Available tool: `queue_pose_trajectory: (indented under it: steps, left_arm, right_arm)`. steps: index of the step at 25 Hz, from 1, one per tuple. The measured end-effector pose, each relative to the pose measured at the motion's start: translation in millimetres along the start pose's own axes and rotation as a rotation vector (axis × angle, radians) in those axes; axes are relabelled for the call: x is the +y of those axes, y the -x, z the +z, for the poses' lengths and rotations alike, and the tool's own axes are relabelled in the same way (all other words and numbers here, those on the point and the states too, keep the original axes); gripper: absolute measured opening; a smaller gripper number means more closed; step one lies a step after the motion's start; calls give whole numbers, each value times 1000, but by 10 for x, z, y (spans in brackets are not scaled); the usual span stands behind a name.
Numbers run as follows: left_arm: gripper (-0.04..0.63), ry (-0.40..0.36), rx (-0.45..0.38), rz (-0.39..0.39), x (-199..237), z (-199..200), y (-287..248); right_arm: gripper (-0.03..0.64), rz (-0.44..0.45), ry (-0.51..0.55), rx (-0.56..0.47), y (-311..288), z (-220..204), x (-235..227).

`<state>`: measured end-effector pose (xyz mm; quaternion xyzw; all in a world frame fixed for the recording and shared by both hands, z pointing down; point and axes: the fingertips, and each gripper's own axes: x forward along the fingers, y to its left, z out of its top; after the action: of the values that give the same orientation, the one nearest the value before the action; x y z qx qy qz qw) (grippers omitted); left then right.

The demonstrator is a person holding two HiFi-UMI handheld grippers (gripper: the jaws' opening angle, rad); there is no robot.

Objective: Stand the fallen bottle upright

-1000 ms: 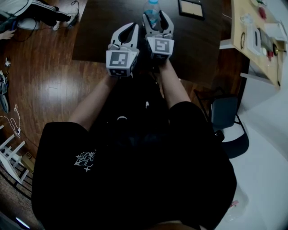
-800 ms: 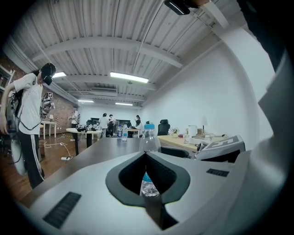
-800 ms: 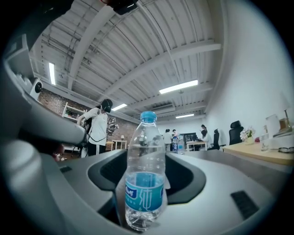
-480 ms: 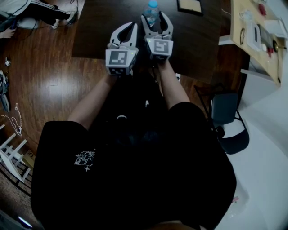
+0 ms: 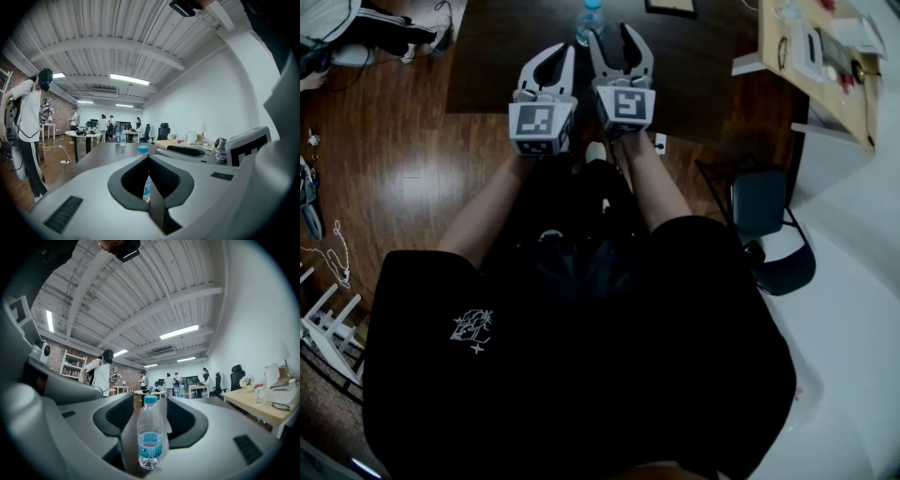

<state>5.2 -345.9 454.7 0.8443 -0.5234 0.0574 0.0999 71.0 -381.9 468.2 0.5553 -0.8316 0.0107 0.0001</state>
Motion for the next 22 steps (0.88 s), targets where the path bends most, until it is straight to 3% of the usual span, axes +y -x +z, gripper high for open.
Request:
queue_pose_trajectory:
  steps: [5,9,18,22]
  left_arm:
    - [0,-15,-42,-10,-200,190,163]
    - [0,1,-50,7,-369,296,380]
    - [-2,16,-109,-45,-587,362,725]
    - [-2,16,-148,-101,-686,414,993]
  right_arm:
    - [111,-5,-3,-94,310,556,-2]
    - [3,-22,-22,-112,631,740,43]
    - [-2,-29,-14,-19,1218,789,215]
    - [1,-55,22,-35,1485,906,388]
